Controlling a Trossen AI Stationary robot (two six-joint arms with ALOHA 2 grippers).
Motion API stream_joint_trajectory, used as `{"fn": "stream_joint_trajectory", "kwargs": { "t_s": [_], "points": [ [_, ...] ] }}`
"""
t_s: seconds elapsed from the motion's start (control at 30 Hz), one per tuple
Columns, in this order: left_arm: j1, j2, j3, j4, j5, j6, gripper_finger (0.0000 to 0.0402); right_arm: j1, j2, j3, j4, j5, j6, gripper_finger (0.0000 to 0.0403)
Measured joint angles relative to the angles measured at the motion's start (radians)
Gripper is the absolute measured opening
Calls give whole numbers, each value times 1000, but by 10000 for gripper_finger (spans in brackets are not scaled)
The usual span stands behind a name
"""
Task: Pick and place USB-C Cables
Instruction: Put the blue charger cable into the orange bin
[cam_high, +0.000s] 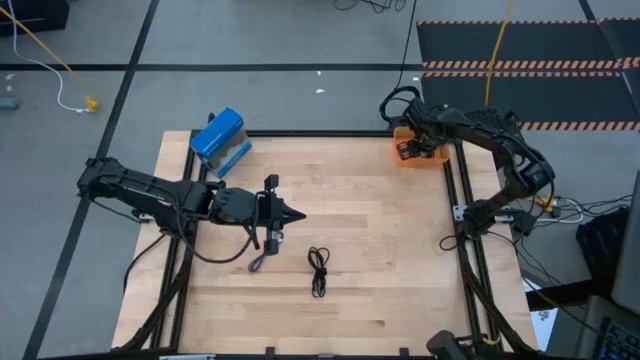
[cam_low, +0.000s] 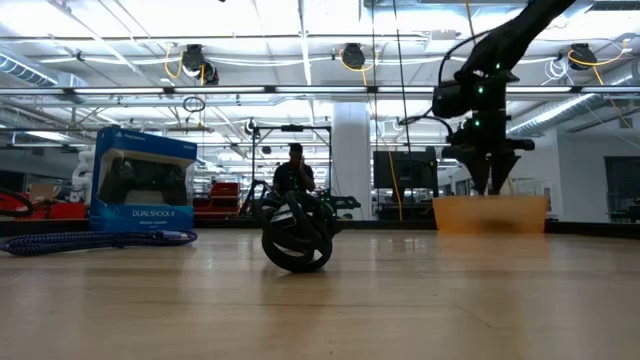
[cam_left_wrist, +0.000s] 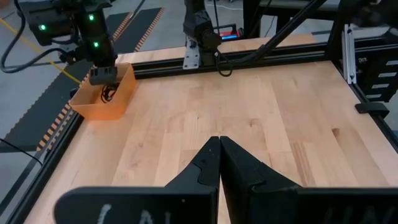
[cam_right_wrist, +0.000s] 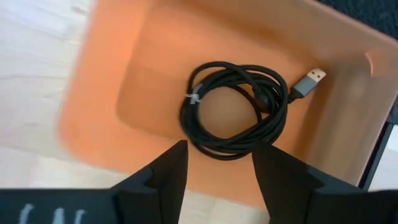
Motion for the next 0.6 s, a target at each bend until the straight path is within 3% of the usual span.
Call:
{"fn": "stream_joint_trajectory", "kwargs": {
  "t_s": [0.23,0.6],
  "points": [
    [0,0,0,0,0,0,10,125,-157,-1,-17,-47,19,174],
    [0,3,0,-14,0,-49,10,521,-417,-165,125,-48,115,174]
  ]
}}
